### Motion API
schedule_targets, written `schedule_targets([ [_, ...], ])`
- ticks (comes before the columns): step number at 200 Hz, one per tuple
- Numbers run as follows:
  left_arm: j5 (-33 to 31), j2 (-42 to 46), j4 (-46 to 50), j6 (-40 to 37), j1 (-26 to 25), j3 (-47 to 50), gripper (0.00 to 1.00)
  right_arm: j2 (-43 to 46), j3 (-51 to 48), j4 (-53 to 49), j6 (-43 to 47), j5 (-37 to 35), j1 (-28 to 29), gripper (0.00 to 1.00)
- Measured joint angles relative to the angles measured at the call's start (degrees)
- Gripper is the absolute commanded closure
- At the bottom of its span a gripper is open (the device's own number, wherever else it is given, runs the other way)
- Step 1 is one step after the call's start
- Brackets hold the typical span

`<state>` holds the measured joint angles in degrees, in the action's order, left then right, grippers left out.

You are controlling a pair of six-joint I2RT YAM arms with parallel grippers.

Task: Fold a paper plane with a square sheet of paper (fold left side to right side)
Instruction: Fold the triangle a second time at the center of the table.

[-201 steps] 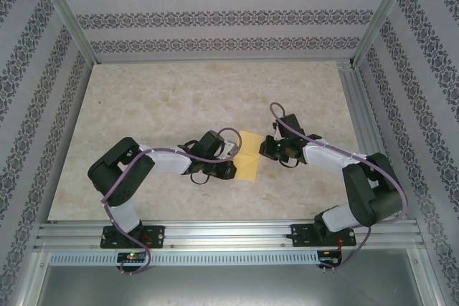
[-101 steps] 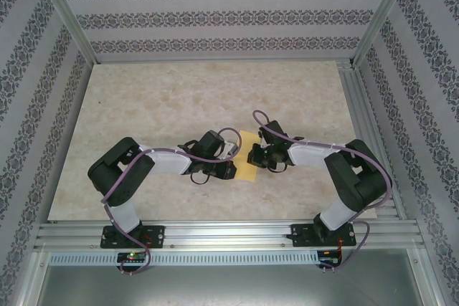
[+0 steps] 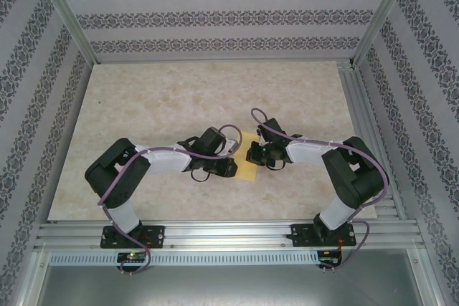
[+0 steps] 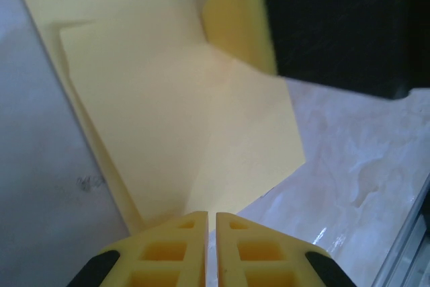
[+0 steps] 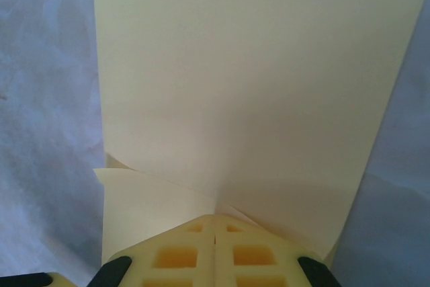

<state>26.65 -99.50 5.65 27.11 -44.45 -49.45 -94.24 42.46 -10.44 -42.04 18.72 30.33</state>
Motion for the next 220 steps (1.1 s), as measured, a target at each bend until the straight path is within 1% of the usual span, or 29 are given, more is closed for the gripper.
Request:
schedule_targets([
  [32, 1.22, -0.52, -0.13, 0.09, 0.00, -2.51, 0.87, 0.00, -0.22, 0.42, 0.00, 0.39, -0.09, 0.95],
  [95, 1.33, -6.14, -0.46, 0.17, 0.00, -4.02, 0.87, 0.09, -0.24, 0.39, 0.04, 0.42, -0.11, 0.95],
  [128, 0.59, -5.51, -0.37, -0.02, 0.00, -3.41, 0.87, 0.11, -0.24, 0.39, 0.13, 0.39, -0.11, 0.95],
  [220, -0.59, -0.28, -3.28, -0.02, 0.07, 4.00, 0.87, 0.11, -0.24, 0.04, 0.15, 0.87, -0.09, 0.95],
])
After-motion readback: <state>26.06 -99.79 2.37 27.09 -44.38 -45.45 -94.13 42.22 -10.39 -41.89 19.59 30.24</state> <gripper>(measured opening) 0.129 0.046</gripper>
